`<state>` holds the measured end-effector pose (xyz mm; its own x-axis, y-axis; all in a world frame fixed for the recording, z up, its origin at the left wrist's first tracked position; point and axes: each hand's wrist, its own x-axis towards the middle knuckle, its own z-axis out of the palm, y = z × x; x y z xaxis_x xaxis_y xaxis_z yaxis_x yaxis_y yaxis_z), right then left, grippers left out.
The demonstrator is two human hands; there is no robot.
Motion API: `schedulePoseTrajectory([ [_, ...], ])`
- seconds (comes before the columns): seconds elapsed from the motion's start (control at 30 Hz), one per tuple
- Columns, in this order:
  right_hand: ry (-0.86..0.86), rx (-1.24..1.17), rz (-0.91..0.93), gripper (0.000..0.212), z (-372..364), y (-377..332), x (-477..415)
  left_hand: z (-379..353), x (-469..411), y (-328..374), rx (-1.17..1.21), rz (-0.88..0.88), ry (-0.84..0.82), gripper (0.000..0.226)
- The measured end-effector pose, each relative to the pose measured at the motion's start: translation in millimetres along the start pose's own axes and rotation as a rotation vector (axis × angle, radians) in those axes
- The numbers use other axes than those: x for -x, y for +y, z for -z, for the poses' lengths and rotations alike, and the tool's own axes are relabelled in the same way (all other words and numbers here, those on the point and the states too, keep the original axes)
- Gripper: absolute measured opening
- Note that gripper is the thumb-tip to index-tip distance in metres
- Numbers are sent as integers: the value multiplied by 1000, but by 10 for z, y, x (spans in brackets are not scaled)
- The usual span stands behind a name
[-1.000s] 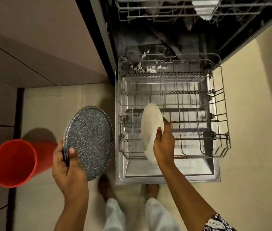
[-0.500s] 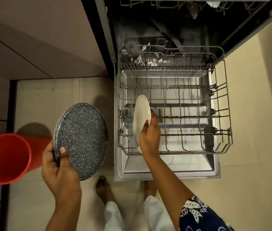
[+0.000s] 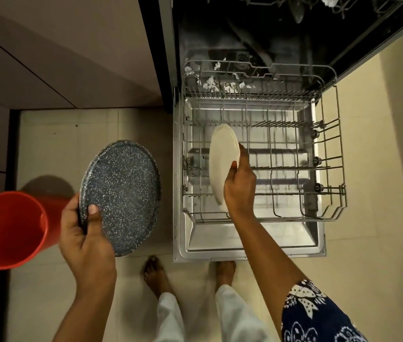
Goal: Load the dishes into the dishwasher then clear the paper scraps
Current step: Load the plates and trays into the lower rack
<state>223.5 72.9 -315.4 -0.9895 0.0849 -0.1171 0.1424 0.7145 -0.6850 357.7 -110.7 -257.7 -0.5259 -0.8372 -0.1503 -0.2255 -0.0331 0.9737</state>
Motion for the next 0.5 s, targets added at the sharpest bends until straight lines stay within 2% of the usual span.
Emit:
schedulePoseTrajectory([
  [0.2, 71, -44, -47, 46, 201, 203, 49, -26, 53, -72, 41, 32, -30, 28],
  [0.5, -5, -7, -108, 48, 17, 188, -32, -91, 157, -94, 76, 64, -52, 28],
])
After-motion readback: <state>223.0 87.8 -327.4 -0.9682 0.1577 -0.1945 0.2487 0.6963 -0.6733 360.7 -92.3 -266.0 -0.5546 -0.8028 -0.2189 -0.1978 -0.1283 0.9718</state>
